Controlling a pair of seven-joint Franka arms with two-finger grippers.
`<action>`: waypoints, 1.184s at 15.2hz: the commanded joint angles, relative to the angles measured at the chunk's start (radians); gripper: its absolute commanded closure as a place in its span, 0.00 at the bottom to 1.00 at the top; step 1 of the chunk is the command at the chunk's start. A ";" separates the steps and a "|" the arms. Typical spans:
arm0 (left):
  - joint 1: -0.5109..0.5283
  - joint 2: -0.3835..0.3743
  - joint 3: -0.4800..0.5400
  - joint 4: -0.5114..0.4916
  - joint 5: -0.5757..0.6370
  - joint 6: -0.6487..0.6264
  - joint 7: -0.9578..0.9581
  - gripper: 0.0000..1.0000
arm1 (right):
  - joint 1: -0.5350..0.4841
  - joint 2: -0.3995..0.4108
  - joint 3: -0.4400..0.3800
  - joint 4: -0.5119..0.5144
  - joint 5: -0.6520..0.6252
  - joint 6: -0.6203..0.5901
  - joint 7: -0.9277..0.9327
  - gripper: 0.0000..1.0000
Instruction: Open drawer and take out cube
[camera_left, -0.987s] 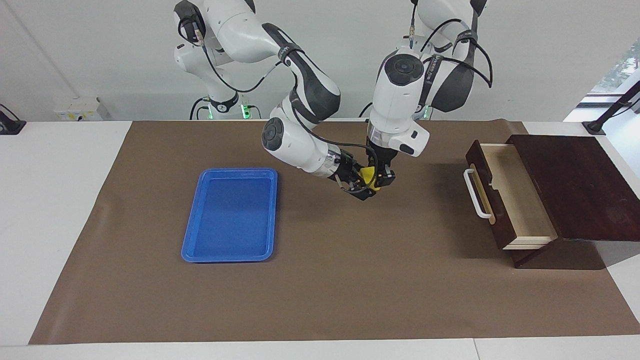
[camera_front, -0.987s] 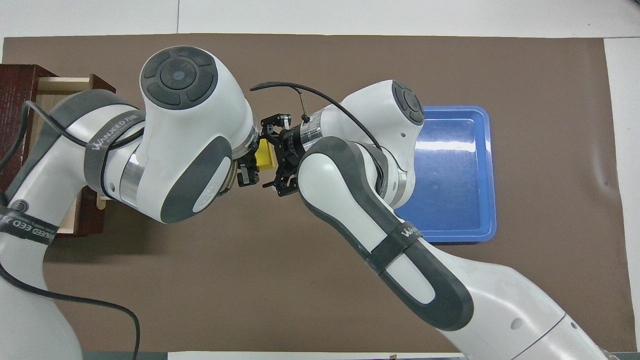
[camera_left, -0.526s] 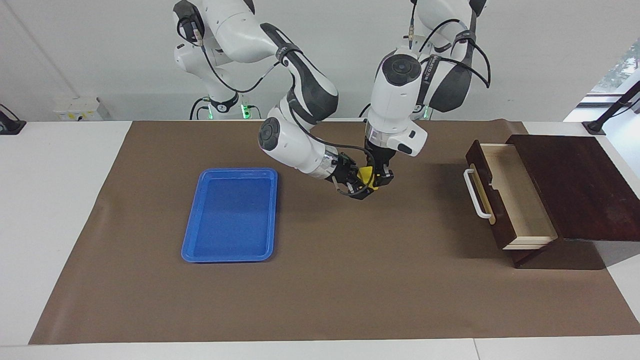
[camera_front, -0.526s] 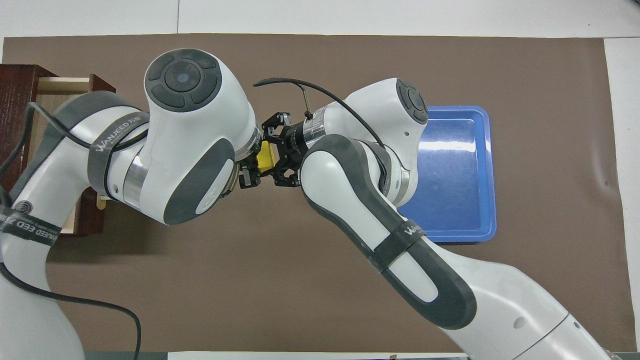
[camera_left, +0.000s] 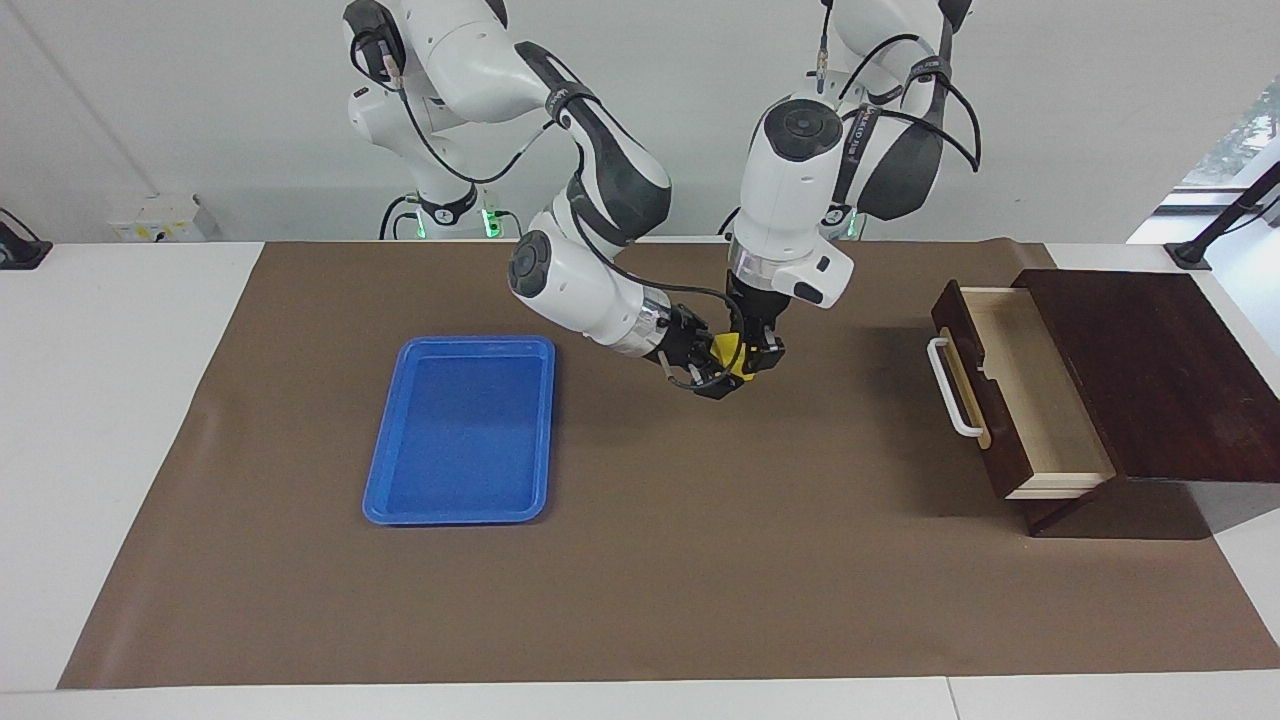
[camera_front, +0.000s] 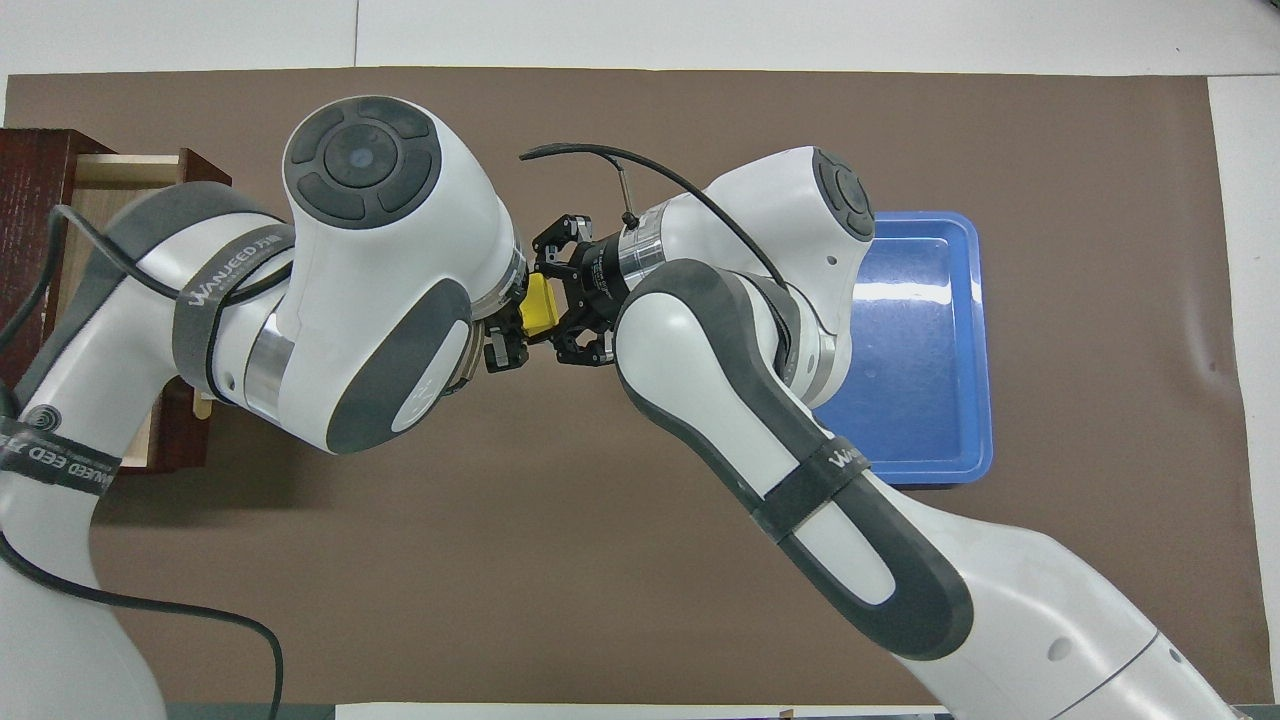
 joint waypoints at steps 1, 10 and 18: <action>0.001 -0.015 0.017 -0.002 -0.009 -0.007 0.017 0.00 | -0.021 -0.027 0.001 -0.011 0.006 -0.027 -0.018 1.00; 0.106 -0.067 0.029 -0.100 -0.003 -0.022 0.254 0.00 | -0.143 -0.038 -0.002 -0.011 0.009 -0.076 -0.012 1.00; 0.335 -0.168 0.029 -0.366 0.000 0.169 0.599 0.00 | -0.468 -0.197 -0.005 -0.296 -0.046 -0.132 -0.260 1.00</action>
